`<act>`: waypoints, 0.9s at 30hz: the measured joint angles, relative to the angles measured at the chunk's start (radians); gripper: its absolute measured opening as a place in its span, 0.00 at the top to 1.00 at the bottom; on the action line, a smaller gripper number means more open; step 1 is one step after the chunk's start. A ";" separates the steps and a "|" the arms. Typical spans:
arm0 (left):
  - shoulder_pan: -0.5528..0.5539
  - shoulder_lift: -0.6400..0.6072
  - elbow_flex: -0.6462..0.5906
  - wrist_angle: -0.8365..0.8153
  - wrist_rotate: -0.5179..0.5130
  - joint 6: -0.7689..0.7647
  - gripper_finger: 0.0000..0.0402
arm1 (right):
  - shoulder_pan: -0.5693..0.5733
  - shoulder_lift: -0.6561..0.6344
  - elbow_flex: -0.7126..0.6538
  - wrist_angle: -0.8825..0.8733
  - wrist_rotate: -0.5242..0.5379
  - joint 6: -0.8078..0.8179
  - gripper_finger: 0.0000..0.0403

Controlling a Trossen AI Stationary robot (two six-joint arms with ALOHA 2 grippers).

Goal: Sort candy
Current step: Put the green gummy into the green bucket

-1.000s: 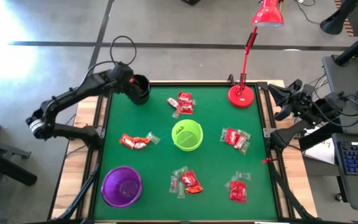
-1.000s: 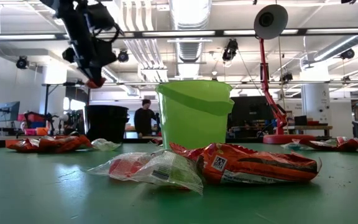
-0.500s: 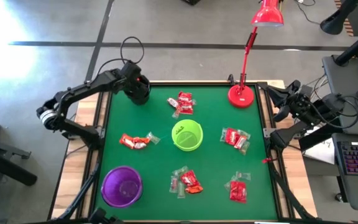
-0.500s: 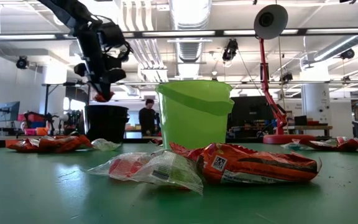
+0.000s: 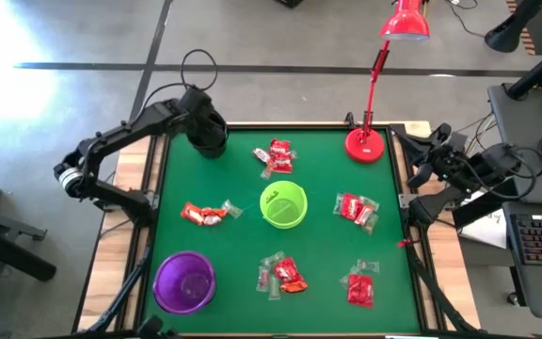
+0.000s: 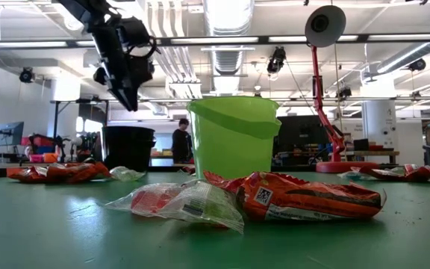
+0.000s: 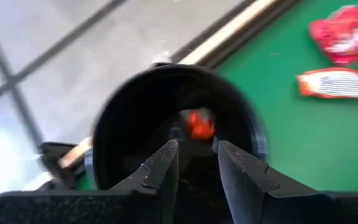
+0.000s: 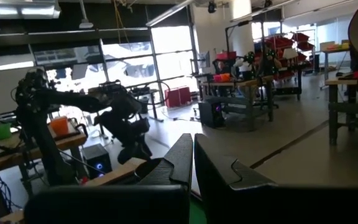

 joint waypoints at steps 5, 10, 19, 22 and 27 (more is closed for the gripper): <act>-0.008 -0.018 0.037 -0.011 0.177 0.005 0.75 | 0.000 0.000 0.000 -0.048 -0.007 -0.064 0.98; -0.027 -0.037 0.073 -0.037 0.228 0.015 0.75 | 0.000 0.001 0.000 -0.063 0.001 -0.095 0.98; -0.029 -0.083 0.106 -0.088 0.227 0.019 0.75 | 0.000 0.038 0.000 -0.114 0.001 0.029 0.85; -0.029 -0.093 0.120 -0.099 0.227 0.019 0.75 | 0.000 0.060 0.000 -0.173 0.001 0.096 0.76; -0.029 -0.101 0.155 -0.128 0.226 0.019 0.75 | 0.000 0.076 0.000 -0.280 0.002 0.322 0.64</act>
